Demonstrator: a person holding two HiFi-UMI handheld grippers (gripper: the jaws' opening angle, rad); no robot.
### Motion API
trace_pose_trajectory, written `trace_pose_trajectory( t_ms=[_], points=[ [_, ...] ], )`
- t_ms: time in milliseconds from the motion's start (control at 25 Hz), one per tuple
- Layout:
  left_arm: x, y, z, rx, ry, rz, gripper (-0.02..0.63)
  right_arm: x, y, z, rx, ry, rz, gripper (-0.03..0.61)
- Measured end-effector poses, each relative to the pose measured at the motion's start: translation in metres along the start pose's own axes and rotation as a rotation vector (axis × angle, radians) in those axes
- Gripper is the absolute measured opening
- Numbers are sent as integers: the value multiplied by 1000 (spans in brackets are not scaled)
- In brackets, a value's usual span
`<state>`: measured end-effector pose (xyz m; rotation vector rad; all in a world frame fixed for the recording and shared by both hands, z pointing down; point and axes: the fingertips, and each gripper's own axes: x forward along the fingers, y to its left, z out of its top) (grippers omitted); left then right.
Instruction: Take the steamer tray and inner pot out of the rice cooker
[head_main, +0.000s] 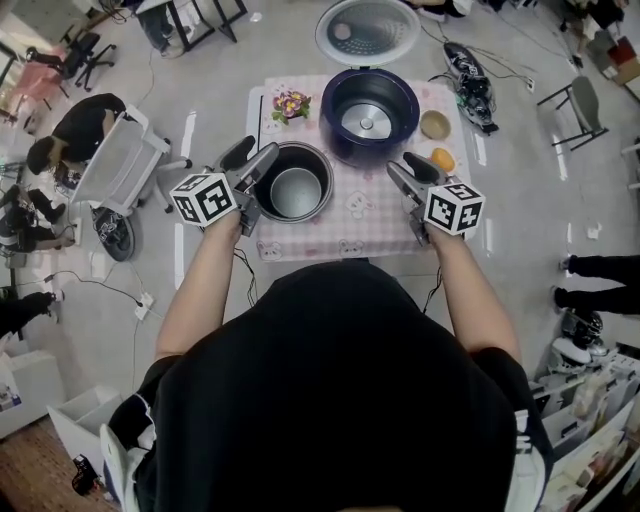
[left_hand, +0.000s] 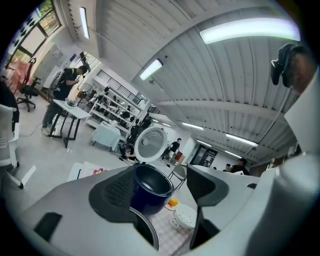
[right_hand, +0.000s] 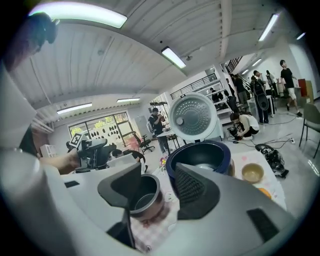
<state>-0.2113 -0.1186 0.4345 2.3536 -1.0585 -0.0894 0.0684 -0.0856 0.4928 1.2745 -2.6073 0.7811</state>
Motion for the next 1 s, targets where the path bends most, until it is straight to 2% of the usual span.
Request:
trace_pose_trajectory(
  t_ms=[280,480,760,1000],
  points=[
    [22,-27,7,194,54,-54,348,-23,-9,29,-52,-61,-65,219],
    [32,-34,1,289,96,-77,347,-33,-9,36,-137,-62,-104,212],
    [42,-37,-1,320,97,-84,344,-46,-10,43,-226,-71,-146,205],
    [51,-42,-11,360,115,-86,342,-53,-19,39,-212,-79,-164,202]
  ],
)
